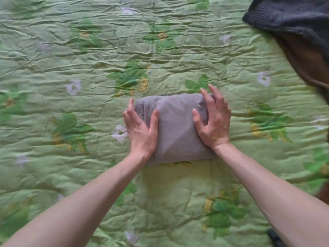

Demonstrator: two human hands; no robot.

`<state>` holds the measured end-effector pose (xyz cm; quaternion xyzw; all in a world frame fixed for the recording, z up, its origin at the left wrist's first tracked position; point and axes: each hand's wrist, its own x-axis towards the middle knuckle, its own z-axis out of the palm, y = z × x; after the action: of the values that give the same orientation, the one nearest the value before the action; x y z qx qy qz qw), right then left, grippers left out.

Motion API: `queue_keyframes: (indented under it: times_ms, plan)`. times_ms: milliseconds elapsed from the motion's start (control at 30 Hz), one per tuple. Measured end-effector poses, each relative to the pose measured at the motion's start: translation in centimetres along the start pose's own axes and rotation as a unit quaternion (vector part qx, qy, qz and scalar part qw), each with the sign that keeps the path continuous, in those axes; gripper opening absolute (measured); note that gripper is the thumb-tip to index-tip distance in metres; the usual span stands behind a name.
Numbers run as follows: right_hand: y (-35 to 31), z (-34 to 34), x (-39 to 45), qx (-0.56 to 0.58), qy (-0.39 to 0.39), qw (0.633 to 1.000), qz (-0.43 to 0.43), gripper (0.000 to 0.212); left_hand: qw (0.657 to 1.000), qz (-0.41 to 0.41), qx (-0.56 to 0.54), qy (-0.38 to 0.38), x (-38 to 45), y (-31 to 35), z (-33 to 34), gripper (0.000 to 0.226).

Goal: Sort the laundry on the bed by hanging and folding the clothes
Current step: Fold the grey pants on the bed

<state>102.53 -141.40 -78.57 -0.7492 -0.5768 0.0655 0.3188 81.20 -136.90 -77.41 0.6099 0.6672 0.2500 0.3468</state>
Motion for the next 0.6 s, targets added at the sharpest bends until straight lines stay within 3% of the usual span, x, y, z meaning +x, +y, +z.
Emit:
queue_keyframes:
  times_ms: [100,267,433,500,600]
  plan:
    - [1.0,1.0,0.3,0.042,-0.062,0.997,-0.016,0.056,0.993,0.057,0.099,0.043,0.2,-0.9,0.7,0.087]
    - [1.5,1.2,1.5,0.037,-0.115,0.992,0.031,0.056,0.986,0.029,0.159,0.052,1.2,-0.5,1.3,0.077]
    - [0.7,0.0,1.9,0.039,-0.152,0.986,0.050,0.064,0.979,0.000,0.204,0.015,1.2,1.2,0.3,0.079]
    - [0.2,-0.8,1.2,0.063,-0.133,0.986,0.084,0.070,0.984,-0.027,0.175,0.005,0.3,1.8,-0.1,0.082]
    - [-0.6,-2.2,-1.3,0.161,-0.089,0.957,0.225,0.074,0.993,-0.094,0.060,-0.034,-1.0,2.1,-0.8,0.076]
